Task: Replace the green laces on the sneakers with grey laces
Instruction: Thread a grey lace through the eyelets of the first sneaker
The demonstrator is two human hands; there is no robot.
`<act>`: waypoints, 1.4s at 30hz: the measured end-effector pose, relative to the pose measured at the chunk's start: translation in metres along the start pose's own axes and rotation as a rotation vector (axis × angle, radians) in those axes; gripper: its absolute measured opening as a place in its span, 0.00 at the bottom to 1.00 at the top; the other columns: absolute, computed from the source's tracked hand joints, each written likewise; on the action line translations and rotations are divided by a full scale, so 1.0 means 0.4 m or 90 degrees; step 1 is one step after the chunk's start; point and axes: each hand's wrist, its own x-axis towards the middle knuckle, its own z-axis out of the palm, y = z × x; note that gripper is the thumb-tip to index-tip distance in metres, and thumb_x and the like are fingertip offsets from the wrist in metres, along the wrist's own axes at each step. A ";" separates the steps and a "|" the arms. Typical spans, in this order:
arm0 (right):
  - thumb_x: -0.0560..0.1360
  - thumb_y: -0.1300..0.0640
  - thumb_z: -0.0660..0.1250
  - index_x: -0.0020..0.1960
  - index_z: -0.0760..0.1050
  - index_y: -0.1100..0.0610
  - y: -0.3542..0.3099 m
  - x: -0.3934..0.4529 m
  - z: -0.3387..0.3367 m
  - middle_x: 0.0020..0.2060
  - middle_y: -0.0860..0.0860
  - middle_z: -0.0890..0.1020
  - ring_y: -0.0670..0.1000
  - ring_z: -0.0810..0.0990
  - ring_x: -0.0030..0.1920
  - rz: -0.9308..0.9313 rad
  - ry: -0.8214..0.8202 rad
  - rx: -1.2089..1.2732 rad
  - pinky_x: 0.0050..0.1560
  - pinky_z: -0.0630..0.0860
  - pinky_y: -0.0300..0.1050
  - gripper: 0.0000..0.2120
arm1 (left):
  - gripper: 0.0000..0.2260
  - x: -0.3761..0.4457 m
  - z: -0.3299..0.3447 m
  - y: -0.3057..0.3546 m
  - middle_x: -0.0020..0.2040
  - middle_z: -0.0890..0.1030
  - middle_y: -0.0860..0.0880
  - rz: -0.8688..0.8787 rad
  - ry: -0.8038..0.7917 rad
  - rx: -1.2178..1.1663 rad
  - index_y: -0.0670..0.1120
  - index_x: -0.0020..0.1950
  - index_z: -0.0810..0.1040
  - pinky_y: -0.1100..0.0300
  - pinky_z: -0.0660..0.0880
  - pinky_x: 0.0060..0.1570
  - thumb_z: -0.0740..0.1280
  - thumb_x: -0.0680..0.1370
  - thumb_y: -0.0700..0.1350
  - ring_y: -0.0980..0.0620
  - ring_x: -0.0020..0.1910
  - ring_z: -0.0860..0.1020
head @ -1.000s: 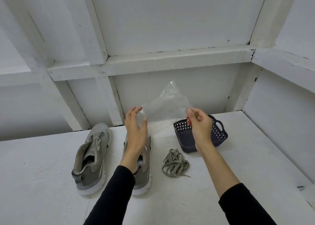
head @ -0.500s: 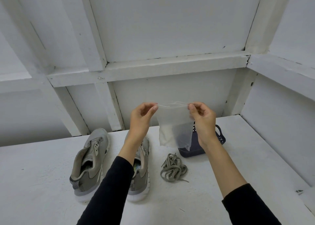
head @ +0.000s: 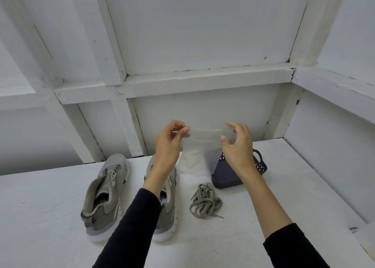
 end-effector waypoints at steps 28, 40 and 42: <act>0.78 0.50 0.66 0.45 0.78 0.47 0.090 -0.009 -0.034 0.38 0.35 0.75 0.43 0.71 0.47 -0.136 -0.087 -0.148 0.56 0.54 0.42 0.04 | 0.09 0.018 0.075 -0.040 0.34 0.79 0.54 -0.021 0.090 0.040 0.50 0.39 0.80 0.69 0.70 0.39 0.70 0.76 0.37 0.62 0.34 0.75; 0.78 0.68 0.62 0.49 0.77 0.63 0.285 0.033 -0.077 0.42 0.57 0.78 0.58 0.76 0.44 0.056 0.014 -0.381 0.38 0.73 0.50 0.05 | 0.04 0.020 0.209 -0.170 0.53 0.80 0.53 -0.044 -0.159 0.327 0.51 0.51 0.81 0.56 0.74 0.54 0.68 0.78 0.45 0.55 0.51 0.76; 0.74 0.71 0.65 0.52 0.76 0.63 0.307 0.023 -0.058 0.45 0.58 0.78 0.58 0.75 0.46 0.076 -0.015 -0.451 0.40 0.69 0.47 0.09 | 0.04 0.005 0.228 -0.200 0.53 0.82 0.55 -0.053 -0.205 0.433 0.53 0.50 0.83 0.50 0.71 0.58 0.67 0.79 0.48 0.53 0.55 0.75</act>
